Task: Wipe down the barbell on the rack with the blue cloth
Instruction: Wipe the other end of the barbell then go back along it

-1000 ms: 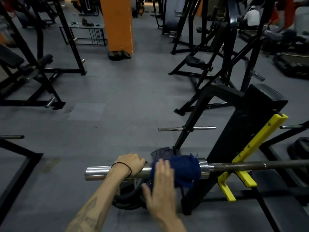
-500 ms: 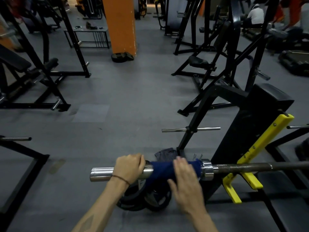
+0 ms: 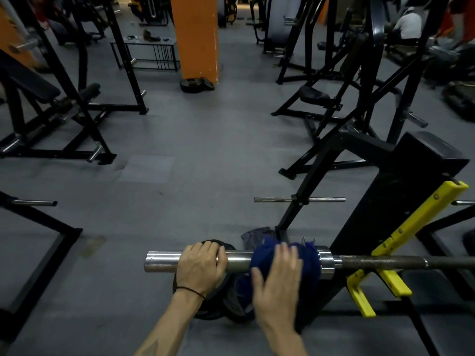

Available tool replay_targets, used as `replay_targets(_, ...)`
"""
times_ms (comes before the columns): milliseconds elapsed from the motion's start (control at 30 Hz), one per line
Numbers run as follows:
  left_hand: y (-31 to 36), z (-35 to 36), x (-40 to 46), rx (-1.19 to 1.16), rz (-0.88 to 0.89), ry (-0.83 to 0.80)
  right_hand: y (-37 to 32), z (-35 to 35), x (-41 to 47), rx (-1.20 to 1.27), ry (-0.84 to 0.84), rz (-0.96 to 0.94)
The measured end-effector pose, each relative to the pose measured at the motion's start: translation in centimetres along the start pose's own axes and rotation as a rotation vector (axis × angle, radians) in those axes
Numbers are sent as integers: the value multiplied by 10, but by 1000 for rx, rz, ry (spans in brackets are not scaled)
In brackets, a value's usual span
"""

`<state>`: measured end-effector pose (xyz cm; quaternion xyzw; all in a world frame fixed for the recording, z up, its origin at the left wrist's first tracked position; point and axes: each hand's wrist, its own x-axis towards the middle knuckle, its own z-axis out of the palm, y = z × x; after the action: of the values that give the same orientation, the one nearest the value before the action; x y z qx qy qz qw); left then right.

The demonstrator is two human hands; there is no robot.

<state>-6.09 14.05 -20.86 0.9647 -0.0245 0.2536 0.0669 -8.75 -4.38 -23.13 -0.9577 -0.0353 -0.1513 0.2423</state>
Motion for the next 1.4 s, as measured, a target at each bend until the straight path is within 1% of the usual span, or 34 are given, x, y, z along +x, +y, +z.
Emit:
replay_targets(33,0,0,2,2,-6,-2,-17,10,-8,11,-50,-76)
replay_targets(100,-1,-1,5,2,-6,-31,-20,15,-15,-49,-173,-335)
replay_targets(167,-3,-3,6,16,-16,-73,16,2,1,-164,-150,-468)
replay_targets(200,-2,-5,9,18,-31,-109,32,-6,9,-183,-108,-435)
replay_targets(267,3,-9,13,13,-72,-156,45,-18,14,-107,-11,-166)
replay_targets(300,4,-9,15,12,-96,-171,34,-13,12,-40,19,-25)
replay_targets(333,4,-10,16,18,-122,-189,16,-3,7,18,46,54)
replay_targets(367,4,-9,17,27,-143,-217,-6,7,2,65,49,48)
replay_targets(400,4,-9,19,28,-162,-253,-24,16,-6,86,6,-41)
replay_targets(433,3,-9,21,32,-167,-295,-32,21,-13,56,-68,-186)
replay_targets(467,2,-8,22,41,-169,-334,-25,19,-12,-5,-128,-318)
replay_targets(500,1,-9,23,55,-171,-363,-9,12,-5,-70,-135,-390)
replay_targets(533,0,-10,25,69,-174,-385,11,2,3,-106,-116,-399)
replay_targets(567,-1,-10,27,83,-169,-399,29,-7,12,-121,-73,-341)
replay_targets(633,0,-11,28,79,-177,-454,48,-18,17,-78,16,-123)
replay_targets(700,3,-16,31,88,-167,-470,22,-4,12,-1,62,50)
replay_targets(733,5,-18,32,108,-162,-489,0,7,7,31,69,52)
replay_targets(767,5,-18,33,137,-145,-500,-19,16,-1,54,30,-18)
replay_targets(800,5,-17,34,164,-114,-504,-30,22,-10,50,-53,-150)
replay_targets(833,4,-18,37,187,-84,-536,-26,21,-13,7,-129,-292)
replay_targets(867,5,-19,40,192,-74,-584,-10,14,-6,-54,-156,-391)
replay_targets(900,3,-20,43,187,-66,-625,10,7,3,-102,-146,-433)
replay_targets(933,2,-18,45,182,-50,-671,28,-2,11,-129,-114,-392)
replay_targets(1000,-2,-14,51,172,-3,-798,44,-16,18,-82,-23,-129)
replay_targets(1033,-3,-13,57,167,9,-876,33,-13,17,-22,2,-4)
replay_targets(1067,-5,-11,62,140,-9,-962,13,-4,14,28,11,65)
replay_targets(1100,-7,-9,67,87,-27,-1047,-10,4,9,57,-13,61)
replay_targets(1133,-8,-7,72,17,-52,-1119,-28,14,2,61,-89,-15)
replay_targets(1167,-9,-6,75,-45,-92,-1181,-35,18,-5,39,-161,-143)
replay_targets(1200,-9,-8,78,-98,-147,-1222,-28,14,-2,-1,-200,-261)
replay_targets(1267,-6,-14,82,-175,-209,-1254,10,-5,14,-129,-136,-371)
replay_targets(1300,-4,-18,84,-195,-215,-1269,29,-14,19,-162,-66,-326)
replay_targets(1333,-2,-22,84,-195,-217,-1286,41,-22,21,-152,-3,-214)
replay_targets(1400,0,-24,82,-140,-199,-1238,27,-14,17,-43,20,28)
